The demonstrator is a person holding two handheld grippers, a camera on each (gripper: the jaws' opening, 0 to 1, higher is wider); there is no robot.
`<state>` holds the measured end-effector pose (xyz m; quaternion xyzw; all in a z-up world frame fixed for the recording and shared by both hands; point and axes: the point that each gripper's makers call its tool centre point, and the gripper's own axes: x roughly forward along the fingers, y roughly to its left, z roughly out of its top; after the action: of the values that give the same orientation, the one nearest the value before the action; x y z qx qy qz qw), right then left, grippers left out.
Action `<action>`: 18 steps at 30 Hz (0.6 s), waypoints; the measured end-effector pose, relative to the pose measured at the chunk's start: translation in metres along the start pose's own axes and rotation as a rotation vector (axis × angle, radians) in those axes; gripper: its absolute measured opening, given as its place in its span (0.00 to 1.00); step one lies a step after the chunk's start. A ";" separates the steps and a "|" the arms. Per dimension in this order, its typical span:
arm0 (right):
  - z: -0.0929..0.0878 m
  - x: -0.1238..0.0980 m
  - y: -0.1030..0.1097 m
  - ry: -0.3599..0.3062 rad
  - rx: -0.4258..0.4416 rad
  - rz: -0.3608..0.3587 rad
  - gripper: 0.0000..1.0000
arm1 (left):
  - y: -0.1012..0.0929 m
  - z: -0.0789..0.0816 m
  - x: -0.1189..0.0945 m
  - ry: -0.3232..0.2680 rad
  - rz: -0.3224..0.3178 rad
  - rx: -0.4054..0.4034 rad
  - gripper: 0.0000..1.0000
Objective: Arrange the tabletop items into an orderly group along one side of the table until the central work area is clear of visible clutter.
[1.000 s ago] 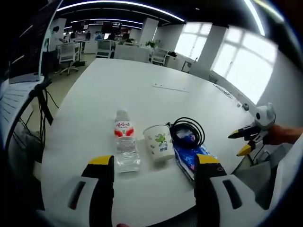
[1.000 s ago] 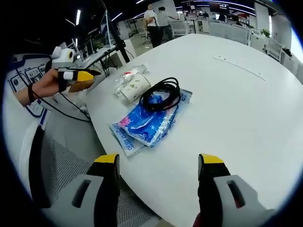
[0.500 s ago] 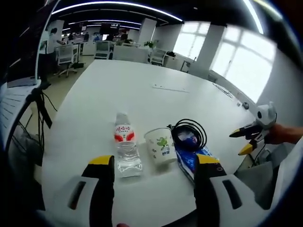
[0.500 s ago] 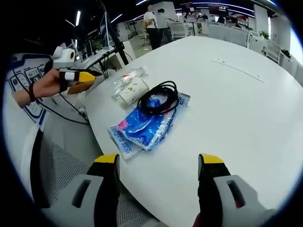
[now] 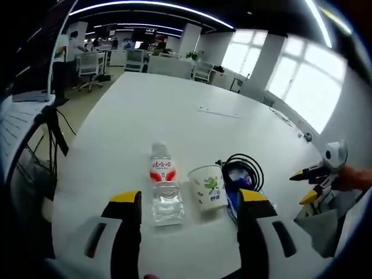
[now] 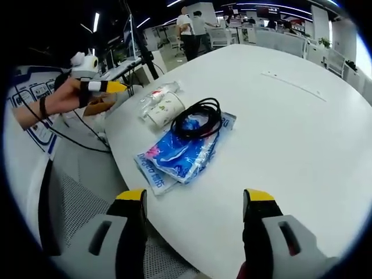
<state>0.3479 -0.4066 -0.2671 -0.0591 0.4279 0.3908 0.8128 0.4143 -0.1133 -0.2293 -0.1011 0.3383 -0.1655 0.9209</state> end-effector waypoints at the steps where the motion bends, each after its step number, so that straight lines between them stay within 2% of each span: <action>1: 0.000 0.000 0.000 0.000 0.000 0.002 0.66 | 0.000 0.001 0.002 0.005 0.000 0.011 0.68; 7: 0.000 0.002 -0.005 -0.003 0.005 -0.002 0.66 | 0.004 0.006 0.011 0.007 0.005 0.020 0.67; 18: 0.001 0.000 -0.014 -0.001 0.012 -0.010 0.66 | 0.013 0.008 0.034 0.039 0.000 0.022 0.67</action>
<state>0.3581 -0.4153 -0.2696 -0.0561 0.4294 0.3843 0.8153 0.4465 -0.1132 -0.2475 -0.0879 0.3545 -0.1712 0.9150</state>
